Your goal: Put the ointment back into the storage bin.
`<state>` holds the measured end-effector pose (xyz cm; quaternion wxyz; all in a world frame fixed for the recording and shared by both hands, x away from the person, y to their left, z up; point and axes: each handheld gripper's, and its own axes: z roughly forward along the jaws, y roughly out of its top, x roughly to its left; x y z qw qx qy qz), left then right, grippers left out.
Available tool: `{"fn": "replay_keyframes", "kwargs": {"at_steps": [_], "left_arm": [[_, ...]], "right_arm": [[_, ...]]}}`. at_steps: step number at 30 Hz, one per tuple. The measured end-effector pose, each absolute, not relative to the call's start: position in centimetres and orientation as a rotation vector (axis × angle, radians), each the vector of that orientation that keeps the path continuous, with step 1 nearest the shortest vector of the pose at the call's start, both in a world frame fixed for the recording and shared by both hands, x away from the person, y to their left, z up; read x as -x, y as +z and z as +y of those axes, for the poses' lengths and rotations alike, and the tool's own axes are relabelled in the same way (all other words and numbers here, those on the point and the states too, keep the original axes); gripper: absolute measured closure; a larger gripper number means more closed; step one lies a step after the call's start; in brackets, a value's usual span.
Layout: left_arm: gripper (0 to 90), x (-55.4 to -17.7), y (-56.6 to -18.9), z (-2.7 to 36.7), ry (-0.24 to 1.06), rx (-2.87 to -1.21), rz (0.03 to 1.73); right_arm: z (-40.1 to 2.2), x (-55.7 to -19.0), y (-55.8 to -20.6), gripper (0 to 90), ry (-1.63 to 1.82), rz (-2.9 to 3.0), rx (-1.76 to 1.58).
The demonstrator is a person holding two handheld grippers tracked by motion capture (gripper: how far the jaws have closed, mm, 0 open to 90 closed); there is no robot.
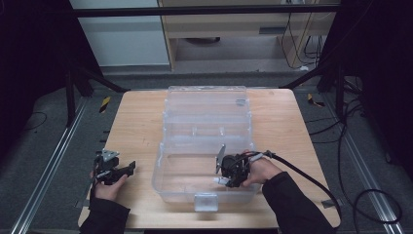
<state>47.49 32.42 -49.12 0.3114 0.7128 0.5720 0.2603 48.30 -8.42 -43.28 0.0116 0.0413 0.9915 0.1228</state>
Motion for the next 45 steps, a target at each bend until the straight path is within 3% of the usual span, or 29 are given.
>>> {"fn": "replay_keyframes", "kwargs": {"at_steps": [23,32,41,45], "left_arm": [[30.9,-47.5,-49.1,32.4,0.684,-1.888,1.508],[30.8,-47.5,-49.1,32.4,0.684,-1.881,1.511],[30.7,-47.5,-49.1,32.5,0.683,-1.879,1.513],[30.7,-47.5,-49.1,32.5,0.683,-1.876,1.515]], "right_arm": [[-8.4,-48.1,-43.9,70.0,0.314,3.109,-0.14],[-9.4,-48.1,-42.4,69.2,0.405,3.067,-0.208],[-11.9,-47.6,-39.7,62.4,0.649,2.95,-0.377],[-14.1,-47.0,-38.1,55.4,0.858,2.812,-0.474]]}}
